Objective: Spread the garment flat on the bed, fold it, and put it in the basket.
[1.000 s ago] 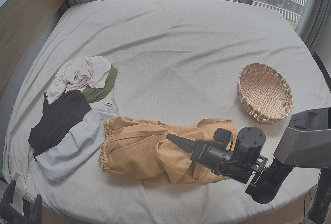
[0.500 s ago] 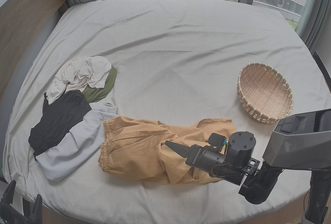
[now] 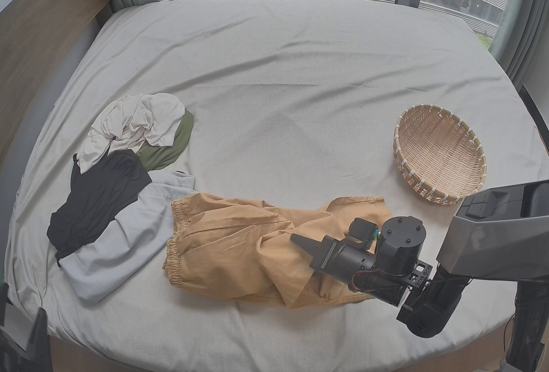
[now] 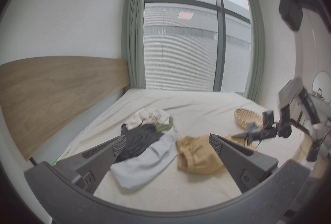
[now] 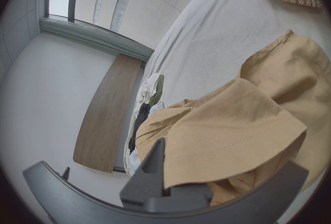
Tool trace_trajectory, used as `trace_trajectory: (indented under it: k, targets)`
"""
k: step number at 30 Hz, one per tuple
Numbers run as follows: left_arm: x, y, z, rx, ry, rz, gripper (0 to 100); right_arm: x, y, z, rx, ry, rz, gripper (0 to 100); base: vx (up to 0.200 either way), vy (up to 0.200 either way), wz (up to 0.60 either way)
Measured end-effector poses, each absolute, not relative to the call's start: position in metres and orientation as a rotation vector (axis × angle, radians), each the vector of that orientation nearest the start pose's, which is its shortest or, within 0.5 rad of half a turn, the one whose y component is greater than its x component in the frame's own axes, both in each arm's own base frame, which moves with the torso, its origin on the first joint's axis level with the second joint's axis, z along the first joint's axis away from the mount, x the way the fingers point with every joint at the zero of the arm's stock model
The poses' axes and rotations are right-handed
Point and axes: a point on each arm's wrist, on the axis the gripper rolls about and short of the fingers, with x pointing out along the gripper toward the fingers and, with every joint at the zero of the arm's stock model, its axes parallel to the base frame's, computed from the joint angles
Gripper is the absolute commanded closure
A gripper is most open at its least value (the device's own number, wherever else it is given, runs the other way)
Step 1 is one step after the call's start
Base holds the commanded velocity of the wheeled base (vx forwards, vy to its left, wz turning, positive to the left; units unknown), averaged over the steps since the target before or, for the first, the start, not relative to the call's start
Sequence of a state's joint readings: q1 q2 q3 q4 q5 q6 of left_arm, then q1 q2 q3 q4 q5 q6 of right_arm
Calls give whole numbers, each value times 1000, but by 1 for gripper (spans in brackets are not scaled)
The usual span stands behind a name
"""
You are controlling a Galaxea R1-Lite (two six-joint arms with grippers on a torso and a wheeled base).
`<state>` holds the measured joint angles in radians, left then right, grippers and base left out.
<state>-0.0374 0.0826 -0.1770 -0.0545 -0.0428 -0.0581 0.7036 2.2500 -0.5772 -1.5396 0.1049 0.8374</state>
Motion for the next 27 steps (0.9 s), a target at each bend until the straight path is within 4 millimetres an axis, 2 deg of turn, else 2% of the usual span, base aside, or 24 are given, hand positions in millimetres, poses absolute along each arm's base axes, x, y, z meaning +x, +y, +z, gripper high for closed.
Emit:
trace_trajectory:
  k: [3,6,13,17,21,27]
  targets:
    - [-28,0,160,-154,-148,-178,0,261,224,41,747,455,695,100,0,0,0]
    - [-15,-1,179,-264,-83,-258,0,258,220,45,745,450,690,100,0,0,0]
    - [43,-11,201,-386,67,-350,0,250,208,59,745,428,679,100,0,0,0]
    - [81,-18,201,-424,129,-363,0,247,201,66,746,413,674,100,0,0,0]
    - [120,-24,191,-459,204,-380,0,242,195,71,743,405,669,100,0,0,0]
    - [151,-26,165,-502,352,-398,0,237,186,76,741,401,658,100,0,0,0]
